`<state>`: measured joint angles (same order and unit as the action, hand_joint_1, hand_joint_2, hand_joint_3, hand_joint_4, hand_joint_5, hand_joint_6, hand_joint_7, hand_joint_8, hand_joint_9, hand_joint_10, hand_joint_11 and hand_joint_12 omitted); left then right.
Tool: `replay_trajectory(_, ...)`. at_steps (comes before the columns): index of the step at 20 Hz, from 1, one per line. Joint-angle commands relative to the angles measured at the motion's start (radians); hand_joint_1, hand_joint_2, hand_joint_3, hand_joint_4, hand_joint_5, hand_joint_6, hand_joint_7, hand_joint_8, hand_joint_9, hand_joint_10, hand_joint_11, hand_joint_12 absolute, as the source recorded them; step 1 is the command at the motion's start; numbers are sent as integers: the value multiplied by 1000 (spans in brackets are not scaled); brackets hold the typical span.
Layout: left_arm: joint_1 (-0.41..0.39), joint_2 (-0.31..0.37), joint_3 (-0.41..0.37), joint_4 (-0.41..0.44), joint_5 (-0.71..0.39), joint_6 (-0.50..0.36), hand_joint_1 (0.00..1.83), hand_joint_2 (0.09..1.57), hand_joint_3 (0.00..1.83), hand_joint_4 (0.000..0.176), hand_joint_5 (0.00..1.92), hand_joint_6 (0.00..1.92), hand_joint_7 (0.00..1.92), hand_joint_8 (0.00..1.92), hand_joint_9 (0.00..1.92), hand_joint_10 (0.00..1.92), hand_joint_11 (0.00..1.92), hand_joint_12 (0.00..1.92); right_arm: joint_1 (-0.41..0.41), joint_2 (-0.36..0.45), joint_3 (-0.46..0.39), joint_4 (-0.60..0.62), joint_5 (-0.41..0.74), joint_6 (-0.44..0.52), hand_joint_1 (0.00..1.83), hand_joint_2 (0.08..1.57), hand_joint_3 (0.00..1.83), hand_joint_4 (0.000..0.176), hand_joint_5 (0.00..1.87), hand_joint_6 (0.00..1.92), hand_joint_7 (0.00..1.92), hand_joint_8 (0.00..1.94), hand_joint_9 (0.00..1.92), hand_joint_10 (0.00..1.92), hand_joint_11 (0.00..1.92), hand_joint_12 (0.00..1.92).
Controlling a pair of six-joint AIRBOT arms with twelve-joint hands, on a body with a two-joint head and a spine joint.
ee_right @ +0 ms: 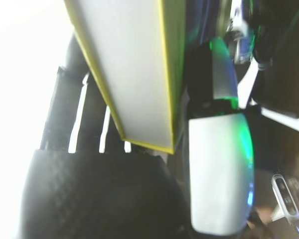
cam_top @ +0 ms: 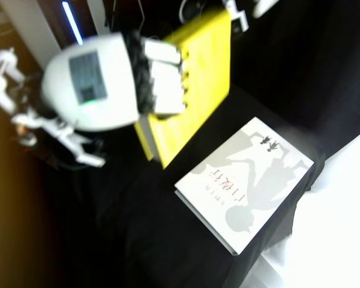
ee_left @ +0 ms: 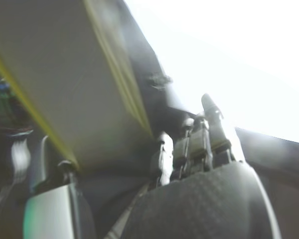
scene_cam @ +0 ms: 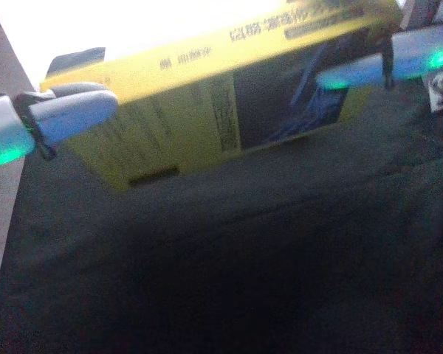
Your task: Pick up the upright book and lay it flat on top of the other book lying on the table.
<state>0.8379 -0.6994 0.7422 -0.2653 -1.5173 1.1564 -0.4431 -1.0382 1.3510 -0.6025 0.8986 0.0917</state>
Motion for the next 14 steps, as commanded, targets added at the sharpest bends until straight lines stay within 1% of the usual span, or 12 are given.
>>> replay_trajectory(1,5,7,-8,32,-127,-4,424,912,0,176,0,0,0,0,0,0,0,0,26,-4,-2,82,121,15,1152,1159,3,0,886,1131,1288,1909,1399,1899,1471,1912)
replay_trajectory(3,43,17,-15,4,-140,-4,341,1022,40,176,0,0,0,0,0,0,0,0,56,9,-5,84,125,8,1138,1173,3,0,865,1174,1106,1705,1205,1871,1263,1921)
replay_trajectory(4,70,21,-22,-18,-156,-4,289,1079,21,172,0,0,0,0,0,0,0,0,81,21,-9,84,124,-9,1238,1177,1,0,807,1082,949,1333,898,1482,725,1868)
replay_trajectory(5,93,22,-26,-32,-170,-4,289,1079,21,172,0,0,0,0,0,0,0,0,100,29,-12,87,124,-25,1238,1177,1,0,807,1082,949,1333,898,1482,725,1868)
replay_trajectory(6,120,22,-31,-45,-192,-4,299,1096,25,169,0,0,0,0,0,0,0,0,120,35,-15,93,122,-48,1228,1210,8,0,719,1155,901,1414,1021,1510,931,1811)
replay_trajectory(7,139,22,-37,-55,-211,-4,328,1123,28,132,0,0,0,0,0,0,0,0,129,37,-13,104,120,-66,1129,1233,5,0,736,1312,1096,1622,1240,1723,1199,1895)
replay_trajectory(8,149,22,-41,-59,-214,-4,328,1123,28,132,0,0,0,0,0,0,0,0,133,43,-12,118,115,-86,1129,1233,5,0,736,1312,1096,1622,1240,1723,1199,1895)
replay_trajectory(9,153,21,-44,-60,-214,-4,313,1110,19,154,0,0,0,0,0,0,0,0,134,49,-10,138,109,-102,1204,1230,1,0,686,1231,930,1477,1133,1569,1080,1825)
replay_trajectory(10,158,21,-46,-63,-214,-4,302,1103,14,142,0,0,0,0,0,0,0,0,134,52,-8,149,102,-112,1229,1209,0,0,693,1235,951,1323,1094,1403,1020,1725)
replay_trajectory(11,163,25,-48,-63,-213,-4,327,1115,16,172,0,0,0,0,0,0,0,0,134,54,-2,155,87,-118,1236,1198,0,0,698,1239,967,1254,1122,1292,1033,1644)
replay_trajectory(12,164,28,-49,-63,-214,-4,376,1094,5,175,0,0,0,0,0,0,0,0,134,54,4,156,74,-121,1141,1214,2,0,764,1283,1107,1541,1280,1665,1278,1859)
replay_trajectory(14,165,28,-49,-53,-212,-4,390,1041,0,176,0,0,0,0,0,0,0,0,139,52,26,164,32,-144,1113,1228,4,0,759,1320,1197,1603,1369,1715,1367,1898)
